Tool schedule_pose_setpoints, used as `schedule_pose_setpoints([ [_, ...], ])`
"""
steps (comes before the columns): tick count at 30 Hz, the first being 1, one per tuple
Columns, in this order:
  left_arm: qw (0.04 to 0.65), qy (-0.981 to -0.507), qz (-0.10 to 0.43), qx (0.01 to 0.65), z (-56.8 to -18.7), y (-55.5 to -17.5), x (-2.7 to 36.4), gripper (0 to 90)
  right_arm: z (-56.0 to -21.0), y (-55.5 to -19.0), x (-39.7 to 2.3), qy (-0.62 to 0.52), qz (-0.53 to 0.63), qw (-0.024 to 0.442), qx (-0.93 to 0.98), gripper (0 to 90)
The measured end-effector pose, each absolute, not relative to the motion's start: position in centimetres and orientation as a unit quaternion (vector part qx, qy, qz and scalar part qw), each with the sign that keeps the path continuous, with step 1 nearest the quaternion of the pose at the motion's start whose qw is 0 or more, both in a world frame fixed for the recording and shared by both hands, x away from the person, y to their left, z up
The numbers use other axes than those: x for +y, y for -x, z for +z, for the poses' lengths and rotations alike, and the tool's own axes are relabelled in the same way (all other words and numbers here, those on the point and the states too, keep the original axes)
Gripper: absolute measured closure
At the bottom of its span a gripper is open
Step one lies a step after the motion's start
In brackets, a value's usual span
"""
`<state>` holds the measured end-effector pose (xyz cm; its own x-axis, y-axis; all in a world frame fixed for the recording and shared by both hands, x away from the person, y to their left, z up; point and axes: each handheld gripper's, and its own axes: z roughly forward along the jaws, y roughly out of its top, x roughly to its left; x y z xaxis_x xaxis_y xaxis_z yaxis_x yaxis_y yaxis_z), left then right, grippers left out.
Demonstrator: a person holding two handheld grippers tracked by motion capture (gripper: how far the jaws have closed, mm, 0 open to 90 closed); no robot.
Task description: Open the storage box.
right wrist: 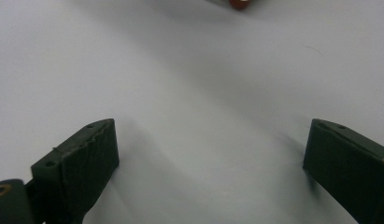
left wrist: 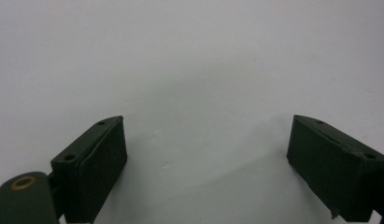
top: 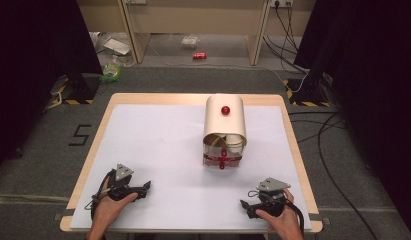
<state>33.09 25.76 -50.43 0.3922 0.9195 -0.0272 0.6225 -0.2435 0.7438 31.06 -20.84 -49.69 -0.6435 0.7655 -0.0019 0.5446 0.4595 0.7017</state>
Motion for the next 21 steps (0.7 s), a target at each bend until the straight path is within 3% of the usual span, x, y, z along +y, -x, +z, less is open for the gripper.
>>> schedule_pose_setpoints([
  [2, 0.347, -0.759, 0.214, 0.508, -50.4, -33.1, 25.8, 11.0, -49.7, -31.1, -20.8, -0.391, 0.344, 0.161, 0.838, 4.6],
  [3, 0.347, -0.759, 0.214, 0.508, -50.4, -33.1, 25.8, 11.0, -49.6, -31.1, -20.8, -0.392, 0.347, 0.165, 0.836, 11.3],
  [4, 0.347, -0.759, 0.214, 0.508, -50.4, -33.1, 25.8, 11.0, -49.6, -31.1, -20.8, -0.392, 0.347, 0.165, 0.836, 11.3],
  [6, 0.347, -0.759, 0.214, 0.508, -50.4, -33.1, 25.8, 11.0, -49.5, -31.1, -20.9, -0.383, 0.360, 0.162, 0.835, 19.7],
  [7, 0.347, -0.759, 0.214, 0.508, -50.4, -33.1, 25.8, 11.0, -49.4, -31.0, -20.8, -0.380, 0.365, 0.161, 0.835, 15.6],
  [21, 0.346, -0.759, 0.214, 0.508, -50.4, -33.1, 25.8, 11.0, -48.0, -30.4, -18.7, -0.315, 0.399, 0.220, 0.833, 18.1],
])
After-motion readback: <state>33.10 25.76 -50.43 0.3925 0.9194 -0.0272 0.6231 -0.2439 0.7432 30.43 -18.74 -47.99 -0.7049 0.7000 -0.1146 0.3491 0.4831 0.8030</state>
